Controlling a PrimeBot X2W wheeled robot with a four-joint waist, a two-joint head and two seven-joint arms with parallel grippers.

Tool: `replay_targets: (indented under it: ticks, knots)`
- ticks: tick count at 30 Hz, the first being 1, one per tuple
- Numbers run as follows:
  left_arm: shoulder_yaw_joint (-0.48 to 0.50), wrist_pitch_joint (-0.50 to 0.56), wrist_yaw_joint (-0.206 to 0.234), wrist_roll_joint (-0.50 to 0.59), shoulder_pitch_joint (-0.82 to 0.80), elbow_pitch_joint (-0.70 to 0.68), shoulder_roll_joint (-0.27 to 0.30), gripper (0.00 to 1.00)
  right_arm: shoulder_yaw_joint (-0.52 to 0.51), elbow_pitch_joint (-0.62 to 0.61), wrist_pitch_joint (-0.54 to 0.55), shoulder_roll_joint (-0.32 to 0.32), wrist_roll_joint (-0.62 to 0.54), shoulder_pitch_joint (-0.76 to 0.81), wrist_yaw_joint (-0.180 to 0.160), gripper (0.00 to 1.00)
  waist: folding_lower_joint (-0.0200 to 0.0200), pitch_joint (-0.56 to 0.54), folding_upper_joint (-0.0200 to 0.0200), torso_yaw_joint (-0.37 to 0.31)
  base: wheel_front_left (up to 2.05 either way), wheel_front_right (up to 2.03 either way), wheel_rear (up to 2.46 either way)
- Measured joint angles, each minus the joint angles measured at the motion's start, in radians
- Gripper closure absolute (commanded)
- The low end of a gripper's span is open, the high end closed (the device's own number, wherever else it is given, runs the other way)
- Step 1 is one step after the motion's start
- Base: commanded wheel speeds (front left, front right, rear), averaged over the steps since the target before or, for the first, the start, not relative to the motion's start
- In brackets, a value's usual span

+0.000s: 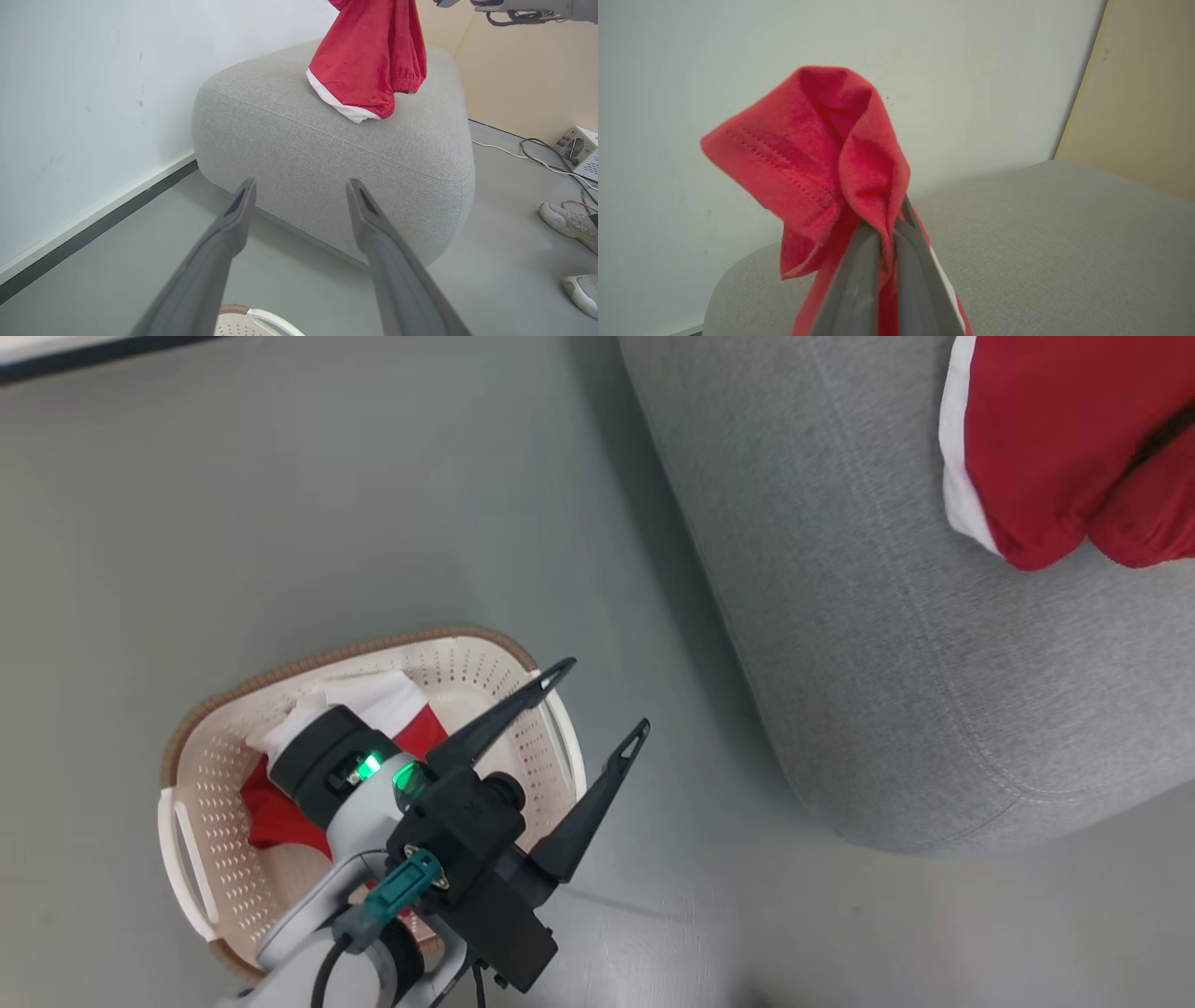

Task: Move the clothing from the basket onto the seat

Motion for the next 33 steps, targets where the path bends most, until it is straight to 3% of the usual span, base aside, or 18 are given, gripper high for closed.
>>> replay_targets:
  ticks: [16, 17, 18, 19, 33]
  knots:
    - [0.01, 0.008, -0.009, 0.01, -0.054, 0.005, 0.019, 0.0, -0.031, 0.217, 0.0, 0.046, 0.023, 0.011, 0.008, 1.0, 0.0, 0.088, -0.0001, 0.004, 0.0, 0.0, 0.0]
    - [0.01, 0.007, -0.009, 0.01, -0.055, 0.005, 0.019, 0.0, -0.032, 0.222, 0.0, 0.047, 0.023, 0.011, 0.01, 0.91, 0.0, 0.088, -0.0001, 0.004, 0.0, 0.0, 0.0]
    - [0.01, 0.004, -0.009, 0.01, -0.055, 0.008, 0.019, 0.0, -0.033, 0.226, 0.0, 0.05, 0.023, 0.01, 0.012, 0.35, 0.0, 0.087, -0.0001, 0.004, 0.0, 0.0, 0.0]
    - [0.011, 0.001, -0.009, 0.01, -0.055, 0.016, 0.02, 0.0, -0.033, 0.232, 0.0, 0.054, 0.023, 0.01, 0.015, 0.0, 0.0, 0.085, -0.0001, 0.004, 0.0, 0.0, 0.0]
    - [-0.001, -0.049, -0.01, -0.015, -0.054, 0.087, -0.006, 0.0, -0.01, 0.262, 0.0, 0.084, -0.011, 0.076, 0.034, 0.0, -0.0002, -0.002, -0.0001, 0.0, 0.0, 0.0, 0.0]
